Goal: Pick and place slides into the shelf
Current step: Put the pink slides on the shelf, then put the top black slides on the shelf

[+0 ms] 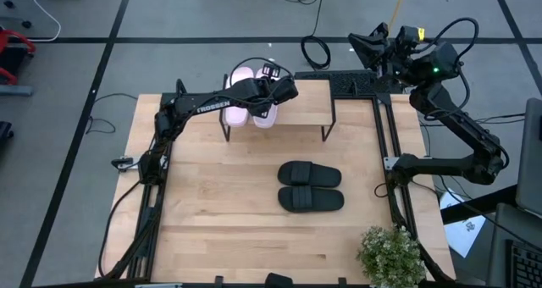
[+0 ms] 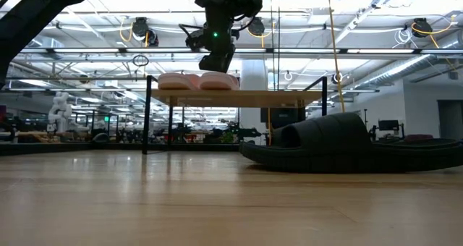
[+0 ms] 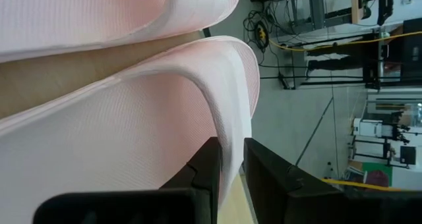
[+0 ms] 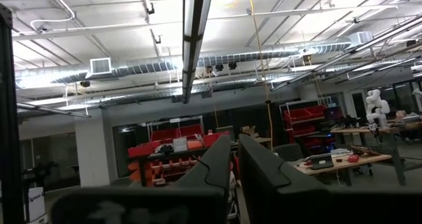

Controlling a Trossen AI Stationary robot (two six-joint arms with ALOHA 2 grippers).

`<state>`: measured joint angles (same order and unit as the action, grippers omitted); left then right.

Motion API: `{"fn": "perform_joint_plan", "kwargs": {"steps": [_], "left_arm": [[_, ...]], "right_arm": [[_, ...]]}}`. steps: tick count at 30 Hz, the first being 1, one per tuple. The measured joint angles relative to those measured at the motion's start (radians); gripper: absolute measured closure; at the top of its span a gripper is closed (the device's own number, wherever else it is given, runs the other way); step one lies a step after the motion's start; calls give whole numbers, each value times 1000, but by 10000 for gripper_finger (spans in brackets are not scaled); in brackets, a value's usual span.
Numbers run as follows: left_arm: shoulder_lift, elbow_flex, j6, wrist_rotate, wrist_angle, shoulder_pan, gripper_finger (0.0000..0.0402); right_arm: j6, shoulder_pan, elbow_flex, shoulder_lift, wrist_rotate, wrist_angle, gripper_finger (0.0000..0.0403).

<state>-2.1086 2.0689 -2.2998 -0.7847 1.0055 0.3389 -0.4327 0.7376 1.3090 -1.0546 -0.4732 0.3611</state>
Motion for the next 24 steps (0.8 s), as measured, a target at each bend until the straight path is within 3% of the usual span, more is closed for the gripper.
{"fn": "perform_joint_plan", "kwargs": {"steps": [24], "left_arm": [[12,-1,-65,20,-9,-76,339]], "right_arm": [[-24,0,0,0,5,0,380]]}}
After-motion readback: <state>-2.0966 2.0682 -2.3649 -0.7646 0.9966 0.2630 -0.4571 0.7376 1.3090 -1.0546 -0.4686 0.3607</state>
